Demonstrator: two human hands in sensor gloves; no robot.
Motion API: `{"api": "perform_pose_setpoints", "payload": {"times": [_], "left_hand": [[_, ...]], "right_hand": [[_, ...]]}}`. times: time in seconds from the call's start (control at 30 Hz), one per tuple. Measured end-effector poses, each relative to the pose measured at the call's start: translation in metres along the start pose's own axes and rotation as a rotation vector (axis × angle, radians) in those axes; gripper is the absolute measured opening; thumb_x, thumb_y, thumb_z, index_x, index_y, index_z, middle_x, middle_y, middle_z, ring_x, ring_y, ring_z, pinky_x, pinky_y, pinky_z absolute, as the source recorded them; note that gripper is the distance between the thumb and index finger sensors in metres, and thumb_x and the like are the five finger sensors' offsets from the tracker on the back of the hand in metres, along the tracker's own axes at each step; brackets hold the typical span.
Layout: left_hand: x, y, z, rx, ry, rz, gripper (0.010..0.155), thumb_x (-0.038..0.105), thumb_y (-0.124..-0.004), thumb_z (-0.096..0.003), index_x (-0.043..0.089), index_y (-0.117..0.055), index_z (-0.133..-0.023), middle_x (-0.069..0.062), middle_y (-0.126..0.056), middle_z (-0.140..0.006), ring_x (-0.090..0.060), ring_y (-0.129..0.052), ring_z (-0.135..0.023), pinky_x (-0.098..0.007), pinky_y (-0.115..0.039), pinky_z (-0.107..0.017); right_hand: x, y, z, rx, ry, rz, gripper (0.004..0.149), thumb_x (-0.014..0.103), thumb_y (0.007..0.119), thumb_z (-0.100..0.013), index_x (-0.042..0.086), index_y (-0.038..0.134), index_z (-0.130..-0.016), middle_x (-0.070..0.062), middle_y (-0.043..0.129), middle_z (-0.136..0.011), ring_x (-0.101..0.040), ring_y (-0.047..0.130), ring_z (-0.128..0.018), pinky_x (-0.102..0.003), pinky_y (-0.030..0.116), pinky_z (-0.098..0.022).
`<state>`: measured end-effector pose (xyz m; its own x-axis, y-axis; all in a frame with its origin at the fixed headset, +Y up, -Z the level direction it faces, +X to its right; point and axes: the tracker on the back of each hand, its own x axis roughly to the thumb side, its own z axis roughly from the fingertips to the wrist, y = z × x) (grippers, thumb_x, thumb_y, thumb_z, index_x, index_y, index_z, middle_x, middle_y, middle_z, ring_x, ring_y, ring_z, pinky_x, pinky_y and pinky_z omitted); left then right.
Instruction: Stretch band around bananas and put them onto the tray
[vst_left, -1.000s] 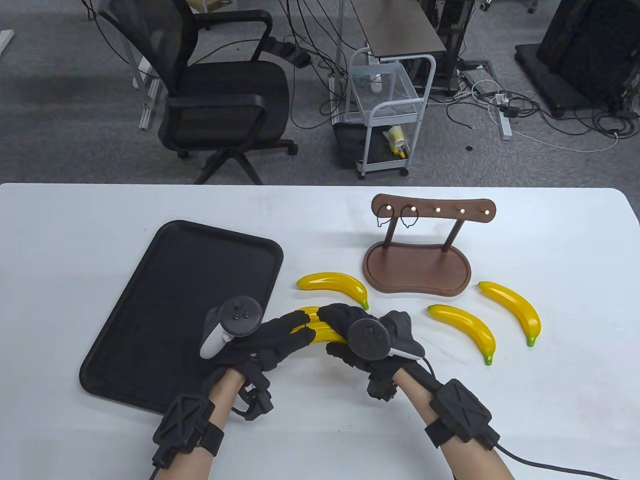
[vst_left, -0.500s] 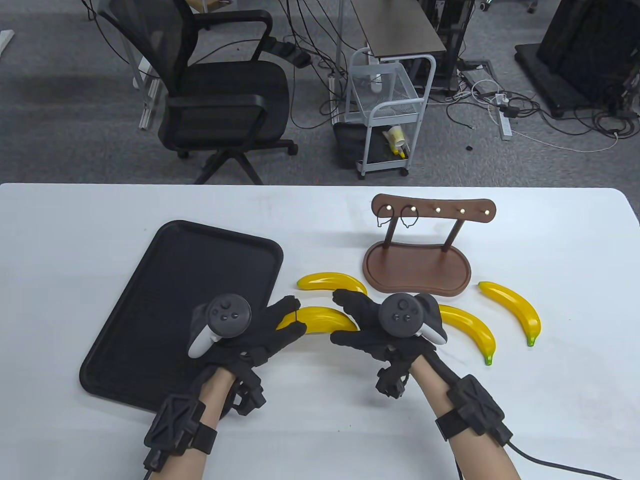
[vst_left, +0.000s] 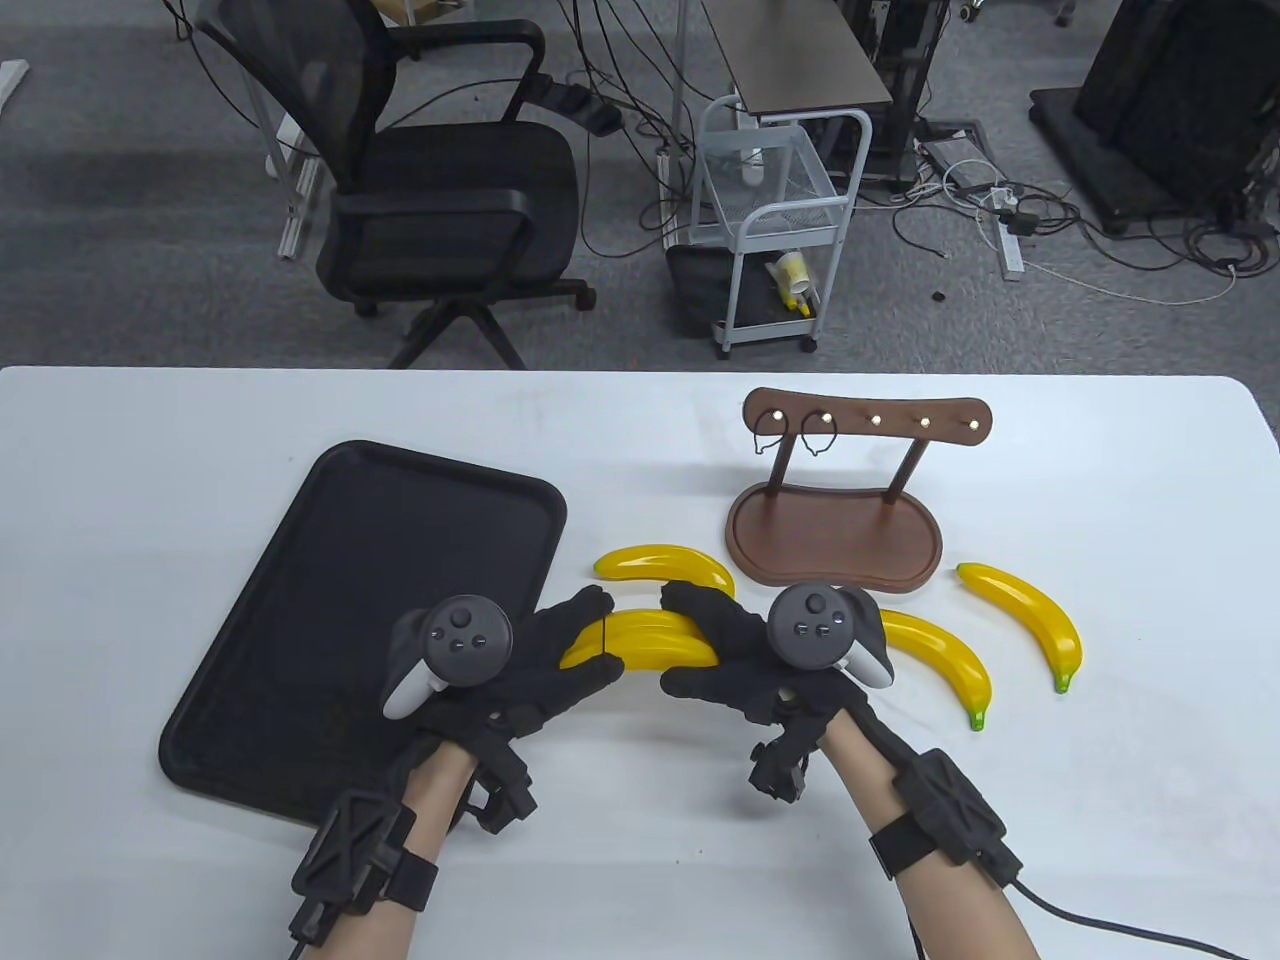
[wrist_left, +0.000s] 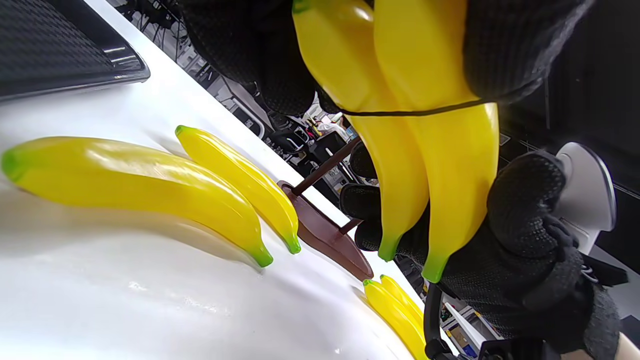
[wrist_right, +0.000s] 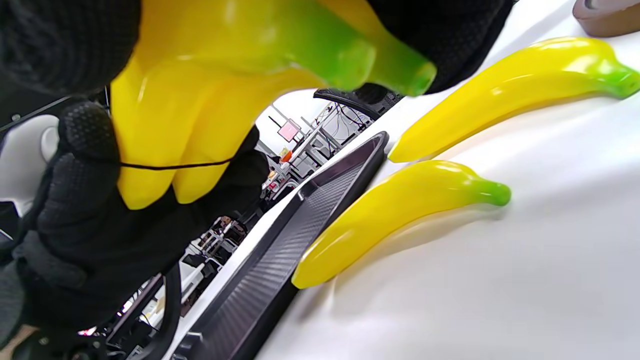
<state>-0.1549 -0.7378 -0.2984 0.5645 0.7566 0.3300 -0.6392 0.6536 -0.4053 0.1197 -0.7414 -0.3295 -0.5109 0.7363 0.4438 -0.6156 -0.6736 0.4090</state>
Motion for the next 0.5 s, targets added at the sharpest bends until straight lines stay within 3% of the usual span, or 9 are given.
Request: {"api": "perform_pose_setpoints", "payload": {"times": [0.5], "left_hand": [[0.0063,-0.0055,-0.0011,-0.03,0.001,-0.091,0.079,0.06,-0.072,-0.0564,0.023,-0.041,-0.119,-0.004,-0.056,-0.125,-0.035,-0.066,-0.111,-0.055,-0.051,-0.086]], "right_hand": [[0.0099,0.0035,0.0019,-0.091,-0.039,0.067,0.086,0.061,0.077,-0.046,0.009,0.054,-0.11,-0.018,0.067,-0.107,-0.042,0.084,-0.08,-0.056,0.076,-0.055]]}}
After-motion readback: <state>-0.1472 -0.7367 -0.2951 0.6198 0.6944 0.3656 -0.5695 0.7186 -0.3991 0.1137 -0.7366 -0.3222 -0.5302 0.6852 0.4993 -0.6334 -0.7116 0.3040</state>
